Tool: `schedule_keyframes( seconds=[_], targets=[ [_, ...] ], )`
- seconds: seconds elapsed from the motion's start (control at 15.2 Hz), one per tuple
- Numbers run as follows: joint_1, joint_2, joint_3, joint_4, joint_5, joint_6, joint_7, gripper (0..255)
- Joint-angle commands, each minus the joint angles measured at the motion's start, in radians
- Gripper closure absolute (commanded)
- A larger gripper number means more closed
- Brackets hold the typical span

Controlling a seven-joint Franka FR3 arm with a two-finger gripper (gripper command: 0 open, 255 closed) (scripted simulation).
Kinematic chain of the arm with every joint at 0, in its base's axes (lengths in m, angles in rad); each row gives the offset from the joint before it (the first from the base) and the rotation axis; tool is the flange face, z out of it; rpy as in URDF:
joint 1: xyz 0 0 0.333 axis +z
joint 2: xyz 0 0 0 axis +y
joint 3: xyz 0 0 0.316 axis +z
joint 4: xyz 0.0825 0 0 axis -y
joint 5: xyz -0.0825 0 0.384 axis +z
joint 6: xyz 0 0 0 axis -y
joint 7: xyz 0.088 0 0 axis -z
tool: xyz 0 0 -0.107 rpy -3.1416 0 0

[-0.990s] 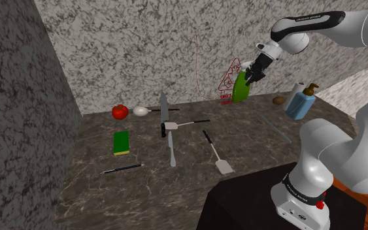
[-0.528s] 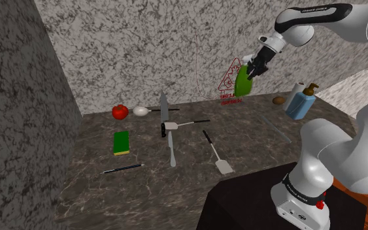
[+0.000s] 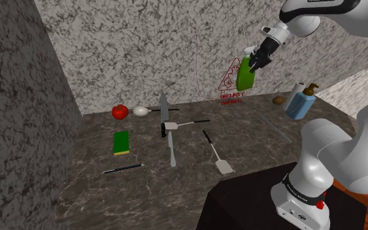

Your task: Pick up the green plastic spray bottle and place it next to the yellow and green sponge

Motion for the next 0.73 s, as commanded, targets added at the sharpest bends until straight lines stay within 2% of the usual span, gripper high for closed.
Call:
schedule_keyframes(
  seconds=[0.0, 0.66],
  targets=[
    [0.001, 0.002, 0.004, 0.026, 0.002, -0.025, 0.008, 255],
    [0.023, 0.013, 0.010, 0.162, 0.012, -0.145, 0.051, 255]
  ],
)
